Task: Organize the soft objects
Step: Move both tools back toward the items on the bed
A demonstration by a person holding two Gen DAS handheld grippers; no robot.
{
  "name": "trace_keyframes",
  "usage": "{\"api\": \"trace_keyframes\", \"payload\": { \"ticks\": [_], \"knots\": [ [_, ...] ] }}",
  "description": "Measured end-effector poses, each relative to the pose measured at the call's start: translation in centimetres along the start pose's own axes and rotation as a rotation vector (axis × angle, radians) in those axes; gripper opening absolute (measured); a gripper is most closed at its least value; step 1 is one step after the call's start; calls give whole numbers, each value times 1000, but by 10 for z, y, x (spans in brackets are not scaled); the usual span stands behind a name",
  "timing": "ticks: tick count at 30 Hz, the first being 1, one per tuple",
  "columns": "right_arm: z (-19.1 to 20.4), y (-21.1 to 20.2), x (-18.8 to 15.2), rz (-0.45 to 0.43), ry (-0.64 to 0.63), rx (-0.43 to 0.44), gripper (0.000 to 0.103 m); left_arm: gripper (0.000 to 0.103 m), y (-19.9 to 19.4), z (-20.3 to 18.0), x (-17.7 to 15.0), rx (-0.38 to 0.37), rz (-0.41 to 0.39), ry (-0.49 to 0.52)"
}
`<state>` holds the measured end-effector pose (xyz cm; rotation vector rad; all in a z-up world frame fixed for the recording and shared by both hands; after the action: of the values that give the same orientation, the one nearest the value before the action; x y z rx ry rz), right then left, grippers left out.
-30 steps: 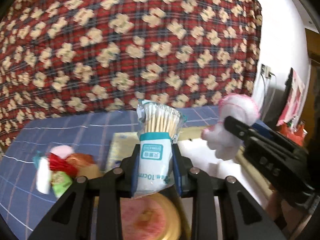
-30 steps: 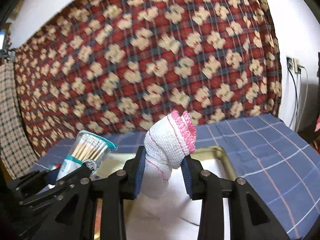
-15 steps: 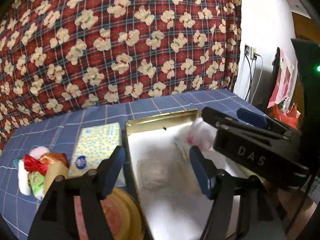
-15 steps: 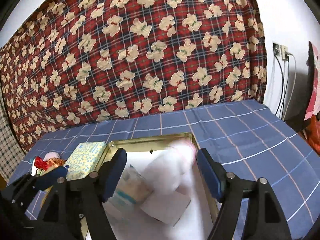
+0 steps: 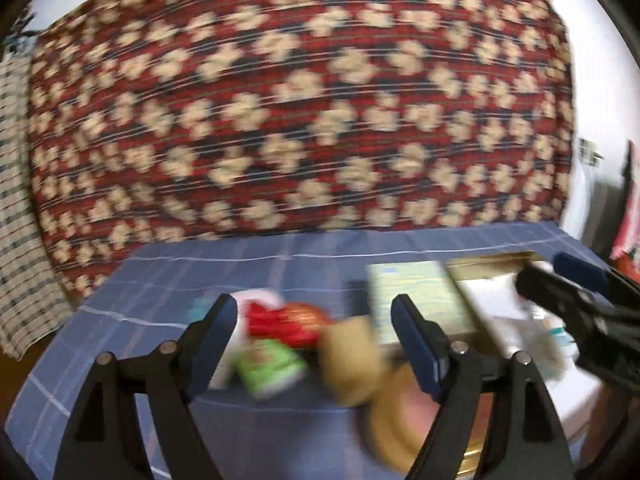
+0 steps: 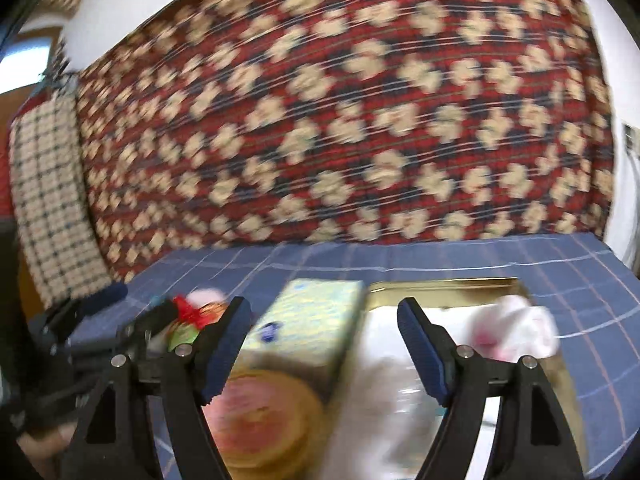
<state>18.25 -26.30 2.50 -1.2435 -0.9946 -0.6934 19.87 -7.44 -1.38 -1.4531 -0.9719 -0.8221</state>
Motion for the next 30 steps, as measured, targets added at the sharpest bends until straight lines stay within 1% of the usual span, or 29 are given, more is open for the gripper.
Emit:
{"api": "trace_keyframes", "payload": {
  "ticks": [3,6,7,10,11,13,17,22,23,24,26,27,28,29,30],
  "knots": [
    [39,14,-3,24,-61,47,78,80,8,33,-4,59,5,-28],
    [70,24,-4,35,-105,86,78,80,23,60,-13,109,45,-43],
    [78,29,-4,44,-117,94,78,80,30,68,-17,117,69,-51],
    [100,48,-6,95,-142,112,78,80,42,83,-25,111,109,-85],
    [107,58,-8,134,-154,109,78,80,48,87,-28,108,133,-86],
    [114,73,-12,192,-174,106,78,80,57,90,-32,104,166,-86],
    [122,92,-21,283,-212,86,78,80,67,93,-38,97,206,-72],
    [129,108,-31,372,-272,65,75,80,78,86,-42,81,239,-38],
    [130,109,-33,385,-280,67,74,79,79,84,-42,75,244,-31],
    [132,111,-34,395,-292,64,68,79,82,82,-44,76,254,-17],
    [135,116,-38,435,-322,56,64,79,87,81,-46,69,279,-4],
    [136,118,-41,458,-331,54,62,77,88,82,-46,63,283,-8],
    [136,120,-42,470,-341,48,59,62,89,81,-46,48,288,-10],
    [137,121,-42,471,-362,30,55,53,90,80,-47,41,298,-1],
    [137,122,-42,480,-378,16,51,39,92,79,-49,39,313,6]
  ]
}}
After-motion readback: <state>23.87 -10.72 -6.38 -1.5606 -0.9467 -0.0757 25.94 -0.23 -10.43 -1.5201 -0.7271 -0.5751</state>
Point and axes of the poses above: each gripper's, at about its wrist camera, not at the fingertips, and y roughly the way its jaws point, z to its left, x to its top, the point moved 7 cm from there along y, roughly the way its jaws point, and after that the axes turned 9 degrees about -y, right-handed, at the moved point
